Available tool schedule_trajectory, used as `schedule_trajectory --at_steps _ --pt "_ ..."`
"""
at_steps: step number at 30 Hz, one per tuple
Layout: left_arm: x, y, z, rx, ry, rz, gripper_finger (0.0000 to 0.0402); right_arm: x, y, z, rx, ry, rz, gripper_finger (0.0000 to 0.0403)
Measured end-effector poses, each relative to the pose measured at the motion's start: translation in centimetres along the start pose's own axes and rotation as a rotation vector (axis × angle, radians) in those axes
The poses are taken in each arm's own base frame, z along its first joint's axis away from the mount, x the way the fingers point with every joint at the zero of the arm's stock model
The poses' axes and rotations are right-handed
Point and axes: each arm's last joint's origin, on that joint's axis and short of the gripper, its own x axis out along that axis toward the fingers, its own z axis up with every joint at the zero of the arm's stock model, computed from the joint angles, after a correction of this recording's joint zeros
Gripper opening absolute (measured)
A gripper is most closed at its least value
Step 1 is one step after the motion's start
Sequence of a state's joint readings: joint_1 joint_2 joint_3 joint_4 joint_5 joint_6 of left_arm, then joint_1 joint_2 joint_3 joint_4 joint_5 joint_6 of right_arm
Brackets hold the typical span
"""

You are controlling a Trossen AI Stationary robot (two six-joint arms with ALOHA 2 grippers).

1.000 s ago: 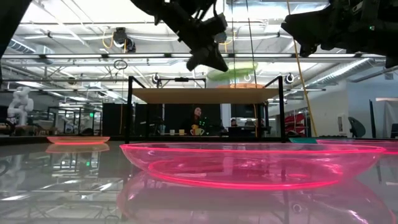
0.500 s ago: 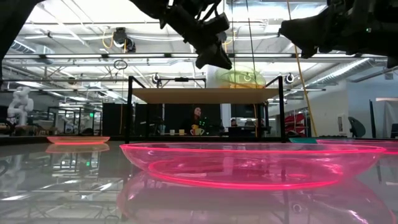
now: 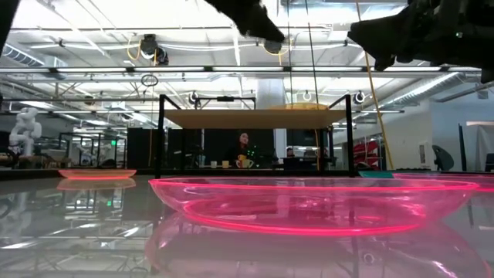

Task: Place and stack plates onto a shelf
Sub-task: Stack the green plate on top of the green plate on the shelf

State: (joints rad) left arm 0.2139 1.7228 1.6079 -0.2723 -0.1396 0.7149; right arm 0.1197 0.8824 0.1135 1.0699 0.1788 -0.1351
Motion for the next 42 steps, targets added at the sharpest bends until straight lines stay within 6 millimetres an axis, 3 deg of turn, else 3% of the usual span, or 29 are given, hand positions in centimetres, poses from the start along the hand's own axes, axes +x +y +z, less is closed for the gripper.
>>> schedule_trajectory --at_steps 3,7,10,15,20,24,30,42 --pt "-3.8 0.5 1.7 -0.134 -0.048 -0.012 0.017 -0.2 0.1 0.5 0.029 -0.035 0.058 0.0114" --pt "-9.5 -0.8 3.7 -0.198 -0.124 -0.103 0.017 0.3 0.8 2.0 0.012 -0.021 0.142 0.0114" --pt "-12.5 -2.5 3.9 -0.187 -0.16 -0.063 0.017 1.5 1.3 3.4 -0.015 0.135 0.146 0.0114" --pt "-16.7 -5.7 1.9 -0.302 -0.31 -0.002 0.017 2.9 2.1 5.0 0.0 0.417 0.096 0.0114" --pt "-17.3 -10.5 -2.2 -0.379 -0.509 0.011 0.017 3.9 2.6 5.0 0.015 0.517 0.129 0.0114" --pt "-17.3 -12.7 -5.2 -0.433 -0.665 0.081 0.017 4.4 3.2 4.1 0.113 0.648 0.193 0.0114" --pt "-17.6 -12.5 -7.1 -0.474 -0.774 0.203 0.017 4.7 4.5 1.7 0.308 0.839 0.324 0.0114" --pt "-17.1 -12.8 -7.4 -0.478 -0.728 0.171 0.017 4.1 9.1 -3.6 0.455 1.202 0.36 0.0114"
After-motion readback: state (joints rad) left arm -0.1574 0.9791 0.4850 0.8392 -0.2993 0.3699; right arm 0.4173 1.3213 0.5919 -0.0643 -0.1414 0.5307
